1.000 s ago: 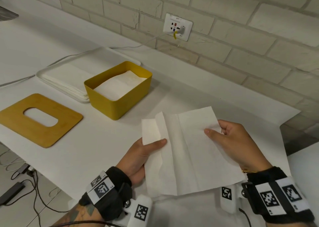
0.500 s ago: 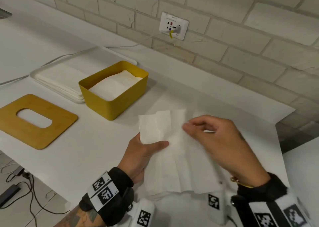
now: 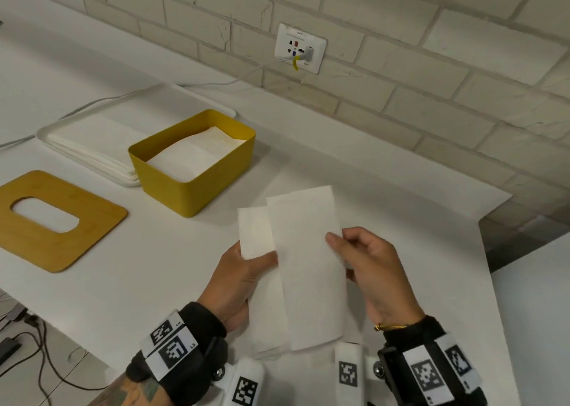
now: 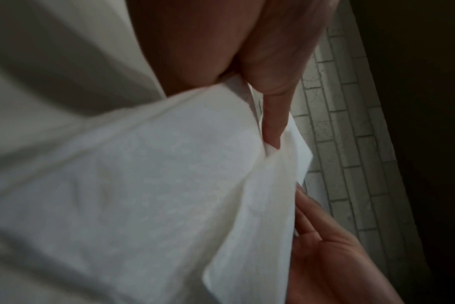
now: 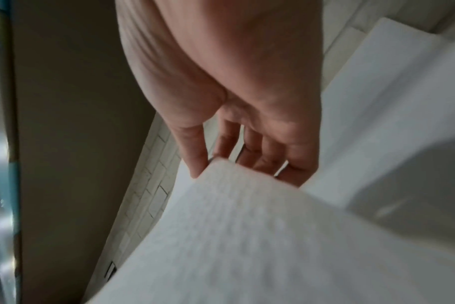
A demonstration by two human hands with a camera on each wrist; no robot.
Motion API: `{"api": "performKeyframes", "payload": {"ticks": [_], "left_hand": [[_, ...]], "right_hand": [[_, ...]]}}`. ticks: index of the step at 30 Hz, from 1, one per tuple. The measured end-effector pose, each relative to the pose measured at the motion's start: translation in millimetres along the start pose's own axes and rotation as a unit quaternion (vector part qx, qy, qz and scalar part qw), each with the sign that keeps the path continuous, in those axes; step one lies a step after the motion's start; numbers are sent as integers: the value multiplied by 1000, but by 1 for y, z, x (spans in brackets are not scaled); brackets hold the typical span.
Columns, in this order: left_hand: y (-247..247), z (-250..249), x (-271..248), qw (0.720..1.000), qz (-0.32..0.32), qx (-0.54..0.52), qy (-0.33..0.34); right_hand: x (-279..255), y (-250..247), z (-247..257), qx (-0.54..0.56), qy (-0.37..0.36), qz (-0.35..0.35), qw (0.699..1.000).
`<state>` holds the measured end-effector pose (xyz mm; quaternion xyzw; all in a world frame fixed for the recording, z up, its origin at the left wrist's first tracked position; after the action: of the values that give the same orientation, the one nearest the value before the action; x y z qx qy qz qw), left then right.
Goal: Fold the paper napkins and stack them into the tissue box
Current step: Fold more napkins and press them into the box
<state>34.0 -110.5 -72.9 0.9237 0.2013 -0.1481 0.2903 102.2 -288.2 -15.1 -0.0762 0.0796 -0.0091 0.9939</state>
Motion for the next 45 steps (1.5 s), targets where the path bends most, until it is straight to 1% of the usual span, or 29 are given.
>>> {"api": "performKeyframes", "payload": {"ticks": [1,3,4,5,6,7,8,9,10,11,12,13,14,16,19,22,26,29,31,36,41,45], "left_hand": [[-2,0,0,1000,-9,-7,-10],[-7,-2,1,999,-26,-26,-32],[-11,-3,3,998,-37,-33,-40],[-14,-4,4,997,-48,-38,-44],[-15,-5,4,997,-54,-42,-47],[-14,-6,3,996,-54,-47,-46],[-10,-7,2,997,-47,-50,-45],[-5,-8,0,997,-39,-52,-43],[0,-8,-3,997,-29,-58,-44],[6,-7,-6,997,-21,-61,-47],[10,-6,-9,996,-16,-63,-53],[14,-5,-11,997,-11,-60,-56],[16,-5,-12,997,-12,-55,-56],[14,-6,-13,997,-27,-42,-52],[10,-6,-13,996,-40,-48,-62],[6,-4,-12,994,-46,-69,-74],[10,-4,-14,995,-24,-72,-71],[14,-3,-15,996,-3,-57,-64],[13,-2,-13,997,-1,-49,-59],[10,-2,-10,998,-7,-44,-52],[14,-2,-11,998,12,-28,-57],[14,-1,-8,998,10,-24,-57]], "right_hand": [[1,-6,9,-8,-30,-26,999],[1,-23,33,-64,-111,-87,988],[0,-30,46,-91,-145,-102,980],[-3,-31,58,-100,-165,-90,977],[-10,-25,69,-78,-173,-46,981],[-17,-15,78,-23,-163,17,986],[-25,-3,84,55,-135,87,985],[-33,10,88,126,-103,146,976],[-37,20,88,175,-77,182,964],[-37,30,85,193,-60,197,959],[-33,37,74,185,-44,190,963],[-27,42,59,147,-36,167,974],[-21,44,45,94,-35,138,985],[-13,45,23,2,-33,93,995],[-11,40,6,-28,-13,64,997],[-10,35,4,-69,-40,39,996],[-9,30,3,-94,-51,12,994],[-11,31,2,-103,-57,6,993],[-11,33,1,-91,-51,10,994],[-16,40,-6,-23,7,54,998],[-17,42,-7,-50,-12,54,997],[-17,44,-9,-57,-9,51,997]]}}
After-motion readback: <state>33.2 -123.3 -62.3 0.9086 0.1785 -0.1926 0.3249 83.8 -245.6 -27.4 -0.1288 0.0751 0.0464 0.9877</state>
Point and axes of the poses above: each hand's wrist, its own x-axis towards the middle knuckle, its own y-axis out of the palm, z = x × y, the point moved 10 cm from there along x, towards the middle knuckle, and after that the axes turned 13 degrees about -z, right-handed, at the moved point
